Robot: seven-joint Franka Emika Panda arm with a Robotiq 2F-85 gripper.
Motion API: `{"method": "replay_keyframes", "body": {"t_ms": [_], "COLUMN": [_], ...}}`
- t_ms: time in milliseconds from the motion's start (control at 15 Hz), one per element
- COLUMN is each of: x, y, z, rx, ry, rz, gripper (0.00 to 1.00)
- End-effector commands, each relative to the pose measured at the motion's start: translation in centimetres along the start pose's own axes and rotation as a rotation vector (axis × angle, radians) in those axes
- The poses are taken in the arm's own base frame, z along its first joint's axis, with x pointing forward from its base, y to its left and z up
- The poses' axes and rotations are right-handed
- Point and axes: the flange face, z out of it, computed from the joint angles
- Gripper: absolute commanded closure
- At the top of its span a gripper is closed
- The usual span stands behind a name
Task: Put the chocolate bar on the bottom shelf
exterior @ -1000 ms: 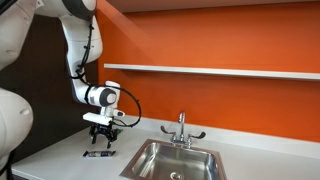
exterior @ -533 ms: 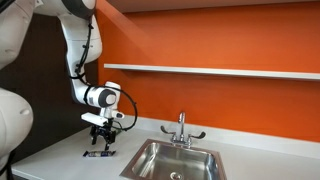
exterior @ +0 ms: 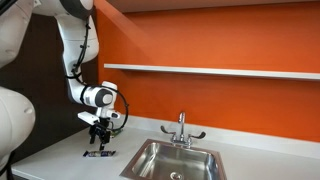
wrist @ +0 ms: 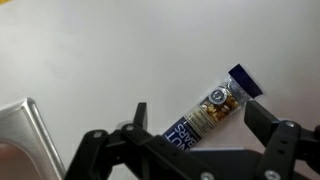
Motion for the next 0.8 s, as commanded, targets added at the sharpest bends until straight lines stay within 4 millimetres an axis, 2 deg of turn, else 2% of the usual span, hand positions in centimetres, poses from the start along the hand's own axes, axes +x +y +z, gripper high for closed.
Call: {"method": "replay_keyframes", "body": {"t_ms": [0,333,733], "x": [0.9,2.6,4.3], "y": [-0.7,0.4,1.2], "z": [-0.5,-0.1,1.6], "rx": [0.009,0.06,0.062], "ry": [0.013,0.02,0.012], "rz": [0.119,0.283,0.426], "gripper": [0.0,0.0,0.0]}}
